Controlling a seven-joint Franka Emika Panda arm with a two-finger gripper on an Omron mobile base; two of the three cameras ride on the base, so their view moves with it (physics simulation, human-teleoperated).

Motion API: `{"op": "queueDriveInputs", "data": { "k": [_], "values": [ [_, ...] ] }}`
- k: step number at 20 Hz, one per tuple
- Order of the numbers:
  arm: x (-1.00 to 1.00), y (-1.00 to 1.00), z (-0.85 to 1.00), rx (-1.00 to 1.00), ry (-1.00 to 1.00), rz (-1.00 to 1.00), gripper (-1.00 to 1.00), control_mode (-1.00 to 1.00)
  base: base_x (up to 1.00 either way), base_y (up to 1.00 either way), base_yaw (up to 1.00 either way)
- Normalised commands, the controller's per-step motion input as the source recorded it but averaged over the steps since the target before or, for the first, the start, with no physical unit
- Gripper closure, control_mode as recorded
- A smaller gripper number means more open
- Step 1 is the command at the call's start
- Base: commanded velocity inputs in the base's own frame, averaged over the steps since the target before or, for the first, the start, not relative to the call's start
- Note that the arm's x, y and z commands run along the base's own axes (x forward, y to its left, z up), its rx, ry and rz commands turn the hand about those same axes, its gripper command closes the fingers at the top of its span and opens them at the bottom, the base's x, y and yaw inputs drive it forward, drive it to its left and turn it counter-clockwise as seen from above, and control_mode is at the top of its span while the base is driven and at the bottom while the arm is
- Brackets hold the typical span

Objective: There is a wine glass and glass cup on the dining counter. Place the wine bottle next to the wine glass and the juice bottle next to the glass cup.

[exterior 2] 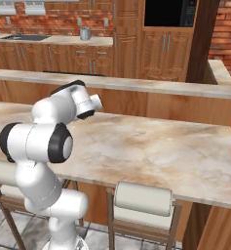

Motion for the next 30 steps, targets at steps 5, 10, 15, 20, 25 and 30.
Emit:
{"op": "queueDriveInputs", "data": {
  "k": [5,10,15,20,25,30],
  "values": [
    [-0.06,-0.09,0.00,-0.01,0.00,-0.02,-1.00,-1.00,0.00,0.00,0.00],
    [-0.13,-0.03,0.10,0.00,0.02,-0.01,-1.00,-1.00,0.00,0.00,0.00],
    [-0.14,0.00,0.40,0.00,0.02,-0.01,-1.00,-1.00,0.00,0.00,0.00],
    [-0.33,-0.03,0.52,0.00,0.05,-0.10,-1.00,-1.00,0.00,0.00,0.00],
    [-0.59,-0.10,0.37,0.00,0.03,-0.23,-1.00,-1.00,0.00,0.00,0.00],
    [-0.75,-0.05,0.20,-0.03,0.00,-0.23,-1.00,-1.00,0.00,0.00,0.00]
  ]
}}
